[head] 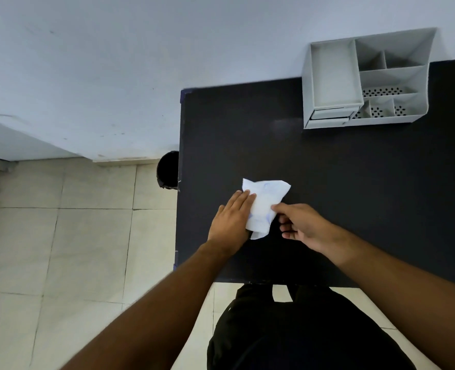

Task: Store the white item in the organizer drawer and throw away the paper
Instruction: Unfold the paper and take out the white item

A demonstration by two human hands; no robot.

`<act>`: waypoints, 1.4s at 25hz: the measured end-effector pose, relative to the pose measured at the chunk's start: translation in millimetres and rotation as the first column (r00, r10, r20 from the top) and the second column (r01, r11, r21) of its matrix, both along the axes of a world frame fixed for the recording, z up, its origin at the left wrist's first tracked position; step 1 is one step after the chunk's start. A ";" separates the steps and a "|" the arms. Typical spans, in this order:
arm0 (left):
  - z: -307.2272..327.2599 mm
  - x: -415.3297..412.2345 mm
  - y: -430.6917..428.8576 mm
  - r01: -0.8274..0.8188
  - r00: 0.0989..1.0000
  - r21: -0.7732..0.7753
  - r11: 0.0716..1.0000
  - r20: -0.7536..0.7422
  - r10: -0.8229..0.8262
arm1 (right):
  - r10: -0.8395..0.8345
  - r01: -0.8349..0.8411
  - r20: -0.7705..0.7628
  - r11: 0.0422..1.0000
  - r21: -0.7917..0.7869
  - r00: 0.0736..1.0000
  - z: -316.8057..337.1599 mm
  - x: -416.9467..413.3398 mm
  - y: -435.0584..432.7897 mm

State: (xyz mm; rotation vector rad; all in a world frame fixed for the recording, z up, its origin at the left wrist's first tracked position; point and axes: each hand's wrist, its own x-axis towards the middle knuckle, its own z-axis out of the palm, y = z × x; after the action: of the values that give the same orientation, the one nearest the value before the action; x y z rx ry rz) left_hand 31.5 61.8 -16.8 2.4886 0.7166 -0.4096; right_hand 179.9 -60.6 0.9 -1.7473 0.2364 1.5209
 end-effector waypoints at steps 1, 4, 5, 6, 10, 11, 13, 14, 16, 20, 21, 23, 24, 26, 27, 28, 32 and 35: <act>7.3 1.3 3.2 -0.037 0.995 -0.081 0.996 0.094 0.045 | -0.029 0.029 0.018 1.000 0.010 0.999 5.7 2.4 -0.3; 29.8 16.7 9.7 -0.231 0.939 -0.393 0.890 0.150 0.310 | -0.080 0.071 0.140 0.995 0.065 0.987 22.8 10.3 -4.3; 36.6 23.4 10.5 -0.322 0.913 -0.512 0.796 0.055 0.405 | -0.094 0.075 0.200 0.992 0.100 0.975 26.5 12.9 -6.2; 40.8 29.1 11.5 -0.409 0.881 -0.613 0.676 -0.072 0.467 | -0.099 0.063 0.269 0.988 0.139 0.958 29.3 14.6 -8.5; 26.0 26.4 9.2 -0.589 0.797 -0.726 0.356 -0.446 0.408 | 0.109 -0.202 0.605 0.975 0.088 0.789 19.7 12.9 -23.6; 19.5 23.9 6.4 -0.600 0.795 -0.712 0.365 -0.477 0.376 | 0.218 -0.303 0.655 0.953 0.018 0.724 13.8 10.2 -28.2; 6.6 21.1 0.3 -0.565 0.825 -0.640 0.522 -0.435 0.360 | 0.418 -0.493 0.697 0.864 -0.107 0.582 0.5 3.6 -37.1; 2.1 20.2 -4.4 -0.537 0.843 -0.574 0.618 -0.371 0.389 | 0.497 -0.571 0.697 0.807 -0.152 0.517 -5.2 -0.6 -40.3; -4.2 18.4 -12.2 -0.546 0.836 -0.422 0.724 -0.211 0.507 | 0.616 -0.681 0.680 0.695 -0.231 0.398 -18.1 -8.9 -47.0; -5.8 16.1 -23.1 -0.472 0.874 -0.225 0.852 0.008 0.486 | 0.708 -0.722 0.653 0.597 -0.350 0.269 -35.8 -11.3 -49.7; -4.8 15.1 -27.0 -0.375 0.920 -0.122 0.919 0.078 0.385 | 0.701 -0.708 0.667 0.603 -0.367 0.251 -34.8 -8.7 -48.3; -4.1 9.5 -36.4 -0.163 0.983 0.050 0.985 0.089 0.158 | 0.684 -0.686 0.710 0.598 -0.414 0.167 -34.4 -5.9 -42.5; -6.3 6.0 -41.9 -0.083 0.996 0.086 0.993 0.033 0.081 | 0.663 -0.683 0.741 0.591 -0.429 0.108 -33.9 -5.9 -38.3; -14.2 -3.7 -51.5 -0.042 0.993 0.057 0.997 -0.103 0.048 | 0.596 -0.705 0.803 0.558 -0.439 -0.028 -37.4 -9.6 -31.5; -17.5 -6.5 -53.6 -0.079 0.987 0.015 0.997 -0.138 0.080 | 0.569 -0.731 0.817 0.518 -0.445 -0.094 -39.9 -12.3 -28.2; -20.9 -6.6 -54.5 -0.119 0.982 -0.024 0.993 -0.149 0.114 | 0.550 -0.751 0.821 0.476 -0.458 -0.152 -42.1 -14.4 -25.0; -28.7 -2.7 -50.4 -0.170 0.972 -0.091 0.981 -0.179 0.152 | 0.560 -0.807 0.799 0.356 -0.472 -0.220 -49.3 -17.0 -16.9; -30.8 -4.7 -43.8 -0.167 0.965 -0.107 0.980 -0.221 0.141 | 0.580 -0.822 0.793 0.350 -0.450 -0.187 -53.7 -11.3 -18.9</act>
State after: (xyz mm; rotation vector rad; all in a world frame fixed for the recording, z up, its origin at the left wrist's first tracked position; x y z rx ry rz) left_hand 26.8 18.0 -47.6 2.2749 0.9334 -0.6494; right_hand 168.6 -79.5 -52.9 -2.3194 -1.8525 0.7414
